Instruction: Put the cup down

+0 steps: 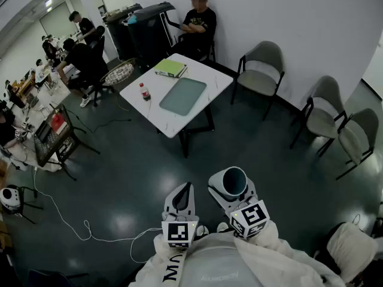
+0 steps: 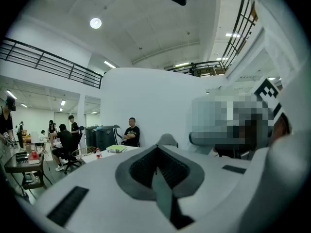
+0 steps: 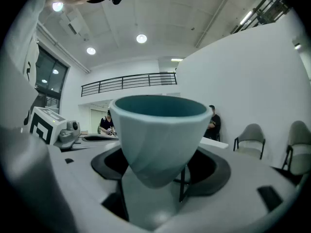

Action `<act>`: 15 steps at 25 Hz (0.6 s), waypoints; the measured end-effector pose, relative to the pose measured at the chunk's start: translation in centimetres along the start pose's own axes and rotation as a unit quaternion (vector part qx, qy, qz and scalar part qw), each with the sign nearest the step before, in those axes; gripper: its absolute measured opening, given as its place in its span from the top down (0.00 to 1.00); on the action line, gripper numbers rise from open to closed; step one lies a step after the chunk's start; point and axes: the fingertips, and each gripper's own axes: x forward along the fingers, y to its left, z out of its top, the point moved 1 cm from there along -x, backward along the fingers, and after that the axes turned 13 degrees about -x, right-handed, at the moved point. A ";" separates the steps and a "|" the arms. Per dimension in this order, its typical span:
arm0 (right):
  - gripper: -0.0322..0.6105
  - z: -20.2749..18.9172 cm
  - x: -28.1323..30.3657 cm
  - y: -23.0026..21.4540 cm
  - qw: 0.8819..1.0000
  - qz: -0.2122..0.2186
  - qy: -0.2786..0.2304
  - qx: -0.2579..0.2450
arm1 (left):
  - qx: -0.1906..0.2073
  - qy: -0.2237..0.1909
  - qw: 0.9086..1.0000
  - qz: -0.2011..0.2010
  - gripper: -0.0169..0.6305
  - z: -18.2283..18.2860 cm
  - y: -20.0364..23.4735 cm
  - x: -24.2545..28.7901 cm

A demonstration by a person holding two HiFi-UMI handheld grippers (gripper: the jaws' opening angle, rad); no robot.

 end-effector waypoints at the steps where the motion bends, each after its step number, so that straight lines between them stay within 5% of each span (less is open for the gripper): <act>1: 0.39 0.0 -0.1 0.3 1.000 0.005 0.002 0.002 | -0.002 0.001 1.000 0.003 0.96 -0.1 -0.1 -0.2; 15: 0.39 -1.3 -1.4 -1.9 0.999 0.037 0.007 0.008 | 0.001 0.014 1.000 0.011 0.96 -1.0 -3.2 2.4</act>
